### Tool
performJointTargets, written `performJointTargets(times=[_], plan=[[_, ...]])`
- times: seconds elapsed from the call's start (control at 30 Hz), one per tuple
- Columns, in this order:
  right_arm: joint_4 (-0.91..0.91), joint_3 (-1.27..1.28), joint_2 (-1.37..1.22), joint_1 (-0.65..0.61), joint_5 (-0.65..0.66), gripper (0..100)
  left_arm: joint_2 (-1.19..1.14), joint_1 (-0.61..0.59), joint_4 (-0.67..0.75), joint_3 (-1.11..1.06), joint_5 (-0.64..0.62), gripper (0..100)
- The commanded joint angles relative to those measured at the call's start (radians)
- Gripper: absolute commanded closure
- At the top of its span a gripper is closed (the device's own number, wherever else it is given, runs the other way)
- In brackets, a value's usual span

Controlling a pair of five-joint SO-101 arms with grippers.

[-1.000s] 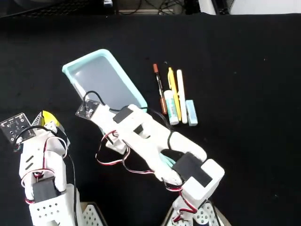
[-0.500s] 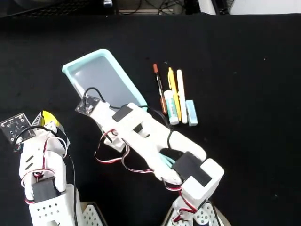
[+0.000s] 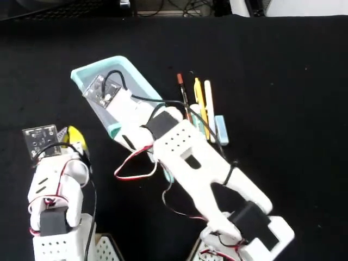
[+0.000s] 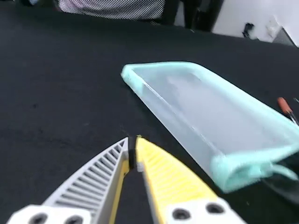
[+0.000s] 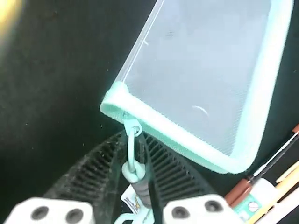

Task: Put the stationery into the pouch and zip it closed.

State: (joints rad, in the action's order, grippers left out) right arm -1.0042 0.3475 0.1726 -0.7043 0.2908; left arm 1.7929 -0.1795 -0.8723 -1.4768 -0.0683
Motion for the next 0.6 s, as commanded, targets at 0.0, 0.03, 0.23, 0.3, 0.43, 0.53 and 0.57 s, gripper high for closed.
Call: performJointTargets(times=[0.0, 0.03, 0.23, 0.3, 0.43, 0.53, 0.57], plan=[[-0.005, -0.053, 0.07, -0.029, 0.025, 98.6, 0.009, 0.068, -0.02, 0.064, 0.005, 90], [-0.005, -0.051, 0.077, -0.043, 0.031, 98.6, 0.009, 0.079, -0.018, 0.067, 0.002, 89], [-0.005, -0.048, 0.105, -0.058, 0.035, 98.6, 0.011, 0.114, -0.02, 0.071, -0.077, 89], [-0.005, -0.048, 0.099, -0.058, 0.035, 98.6, 0.011, 0.113, -0.028, 0.091, -0.078, 89], [-0.005, -0.047, 0.099, -0.06, 0.035, 98.6, 0.011, 0.113, -0.058, 0.12, -0.075, 87], [-0.005, -0.047, 0.097, -0.06, 0.035, 98.6, 0.011, 0.114, -0.054, 0.113, -0.075, 83], [-0.005, -0.047, 0.097, -0.058, 0.035, 98.6, 0.011, 0.114, -0.054, 0.113, -0.075, 82]])
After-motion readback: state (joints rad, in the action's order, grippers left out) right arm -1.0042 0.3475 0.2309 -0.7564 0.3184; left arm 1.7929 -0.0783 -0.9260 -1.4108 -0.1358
